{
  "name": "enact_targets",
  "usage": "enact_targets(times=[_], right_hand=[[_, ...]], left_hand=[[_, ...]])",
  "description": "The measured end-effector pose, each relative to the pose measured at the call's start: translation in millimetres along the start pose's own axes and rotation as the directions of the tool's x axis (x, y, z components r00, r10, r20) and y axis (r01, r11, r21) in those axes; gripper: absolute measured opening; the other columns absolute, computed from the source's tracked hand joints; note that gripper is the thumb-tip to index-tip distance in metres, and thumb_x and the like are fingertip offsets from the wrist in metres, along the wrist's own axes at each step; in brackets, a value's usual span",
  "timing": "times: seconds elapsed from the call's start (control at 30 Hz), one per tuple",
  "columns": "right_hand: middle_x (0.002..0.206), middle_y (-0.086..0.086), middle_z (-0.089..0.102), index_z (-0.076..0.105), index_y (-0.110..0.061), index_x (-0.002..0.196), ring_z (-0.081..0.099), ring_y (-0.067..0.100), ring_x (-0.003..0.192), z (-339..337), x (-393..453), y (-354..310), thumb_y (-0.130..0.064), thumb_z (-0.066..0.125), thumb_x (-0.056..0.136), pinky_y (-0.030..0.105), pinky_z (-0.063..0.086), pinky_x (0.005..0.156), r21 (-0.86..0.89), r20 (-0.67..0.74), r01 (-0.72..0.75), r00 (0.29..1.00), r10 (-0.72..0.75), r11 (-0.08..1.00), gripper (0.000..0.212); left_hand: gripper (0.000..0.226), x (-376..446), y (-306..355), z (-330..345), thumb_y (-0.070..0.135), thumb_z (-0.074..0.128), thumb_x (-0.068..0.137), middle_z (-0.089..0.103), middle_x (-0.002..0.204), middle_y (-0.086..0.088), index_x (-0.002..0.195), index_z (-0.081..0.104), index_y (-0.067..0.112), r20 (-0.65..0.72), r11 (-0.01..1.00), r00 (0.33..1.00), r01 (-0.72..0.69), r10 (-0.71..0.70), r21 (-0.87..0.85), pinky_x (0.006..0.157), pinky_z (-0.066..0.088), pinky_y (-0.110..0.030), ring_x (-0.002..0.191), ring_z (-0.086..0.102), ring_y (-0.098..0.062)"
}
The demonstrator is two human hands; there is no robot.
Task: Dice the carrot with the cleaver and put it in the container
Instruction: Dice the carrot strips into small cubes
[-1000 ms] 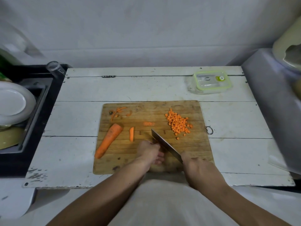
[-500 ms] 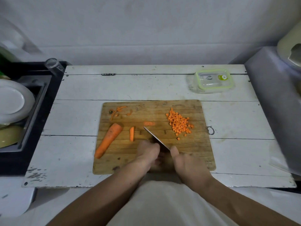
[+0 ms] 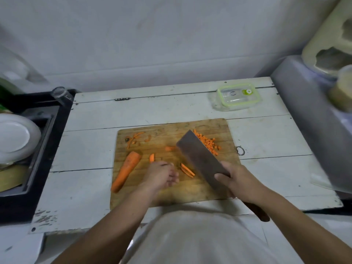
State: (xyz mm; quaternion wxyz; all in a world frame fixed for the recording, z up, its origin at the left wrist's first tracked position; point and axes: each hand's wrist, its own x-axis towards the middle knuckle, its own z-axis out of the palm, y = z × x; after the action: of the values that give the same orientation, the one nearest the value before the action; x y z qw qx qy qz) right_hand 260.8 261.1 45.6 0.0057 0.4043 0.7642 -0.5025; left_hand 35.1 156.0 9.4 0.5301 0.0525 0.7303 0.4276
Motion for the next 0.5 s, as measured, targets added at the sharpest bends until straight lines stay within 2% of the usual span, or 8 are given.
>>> enact_targets(times=[0.07,0.13,0.2,0.27,0.3,0.4,0.47,0.5], right_hand=[[0.064,0.003,0.056,0.058,-0.031,0.09,0.055,0.024,0.045,-7.5,-0.7,-0.8,-0.015,0.055,0.101,0.03,0.041,0.047,0.103,0.058,-0.036,0.998,0.03,0.994,0.019],[0.062,0.009,0.052,0.057,-0.035,0.084,0.052,0.025,0.047,-12.3,-0.5,-0.8,-0.02,0.056,0.099,0.032,0.039,0.051,0.158,0.1,-0.081,0.993,0.066,0.984,0.021],[0.063,0.013,0.054,0.059,-0.039,0.092,0.05,0.025,0.05,-14.6,0.0,-2.0,-0.027,0.057,0.096,0.033,0.039,0.052,0.213,0.109,-0.136,0.987,0.115,0.967,0.013],[0.065,0.009,0.057,0.061,-0.035,0.106,0.049,0.025,0.051,-15.7,-0.6,-3.6,-0.025,0.059,0.096,0.03,0.038,0.05,0.309,0.125,-0.171,0.983,0.138,0.936,0.013],[0.066,0.007,0.058,0.061,-0.03,0.11,0.048,0.025,0.05,-16.3,-1.2,-4.1,-0.023,0.059,0.097,0.029,0.036,0.05,0.357,0.138,-0.17,0.982,0.128,0.919,0.015],[0.068,0.008,0.055,0.064,-0.021,0.11,0.044,0.023,0.047,-19.4,-6.0,-7.9,-0.015,0.056,0.1,0.028,0.032,0.047,0.442,0.143,-0.131,0.987,0.075,0.888,0.014],[0.069,0.009,0.055,0.066,-0.02,0.11,0.043,0.023,0.046,-22.4,-8.5,-7.6,-0.013,0.056,0.1,0.027,0.033,0.045,0.474,0.115,-0.123,0.99,0.077,0.872,0.016],[0.069,0.007,0.056,0.066,-0.02,0.111,0.042,0.023,0.046,-24.3,-9.1,-5.8,-0.013,0.056,0.1,0.027,0.033,0.045,0.489,0.091,-0.126,0.992,0.093,0.863,0.017]], left_hand=[[0.015,5.0,9.4,-5.1,0.013,0.055,0.104,0.069,0.082,-0.011,0.11,0.065,0.003,-0.065,0.992,0.992,-0.11,0.106,-0.06,0.056,0.052,-0.03,0.06,0.064,-0.021],[0.02,8.5,17.4,-1.1,0.008,0.054,0.102,0.07,0.087,-0.009,0.117,0.067,0.003,-0.06,0.971,0.98,-0.195,0.189,-0.14,0.061,0.05,-0.031,0.069,0.064,-0.02],[0.028,9.4,24.8,6.7,0.004,0.054,0.1,0.074,0.1,-0.011,0.125,0.064,0.002,0.06,0.939,0.979,-0.17,0.196,-0.299,0.073,0.054,-0.034,0.086,0.068,-0.022],[0.031,5.1,31.9,12.5,0.005,0.05,0.099,0.072,0.116,-0.013,0.128,0.062,0.005,0.272,0.894,0.946,-0.037,0.175,-0.447,0.095,0.055,-0.041,0.105,0.068,-0.026],[0.031,3.4,35.6,13.1,0.004,0.048,0.1,0.071,0.118,-0.013,0.127,0.062,0.007,0.359,0.877,0.917,0.021,0.174,-0.479,0.1,0.053,-0.043,0.109,0.068,-0.027],[0.03,3.2,40.7,13.2,-0.002,0.05,0.101,0.073,0.117,-0.012,0.127,0.061,0.007,0.459,0.897,0.87,0.047,0.179,-0.439,0.096,0.057,-0.04,0.112,0.07,-0.026],[0.034,7.0,40.5,15.3,-0.01,0.054,0.098,0.073,0.121,-0.013,0.129,0.06,0.003,0.43,0.928,0.893,0.042,0.13,-0.37,0.094,0.058,-0.037,0.113,0.071,-0.025],[0.034,10.0,39.5,16.3,-0.013,0.055,0.096,0.073,0.118,-0.015,0.126,0.061,0.002,0.373,0.945,0.921,0.02,0.109,-0.325,0.092,0.058,-0.036,0.109,0.072,-0.025]])
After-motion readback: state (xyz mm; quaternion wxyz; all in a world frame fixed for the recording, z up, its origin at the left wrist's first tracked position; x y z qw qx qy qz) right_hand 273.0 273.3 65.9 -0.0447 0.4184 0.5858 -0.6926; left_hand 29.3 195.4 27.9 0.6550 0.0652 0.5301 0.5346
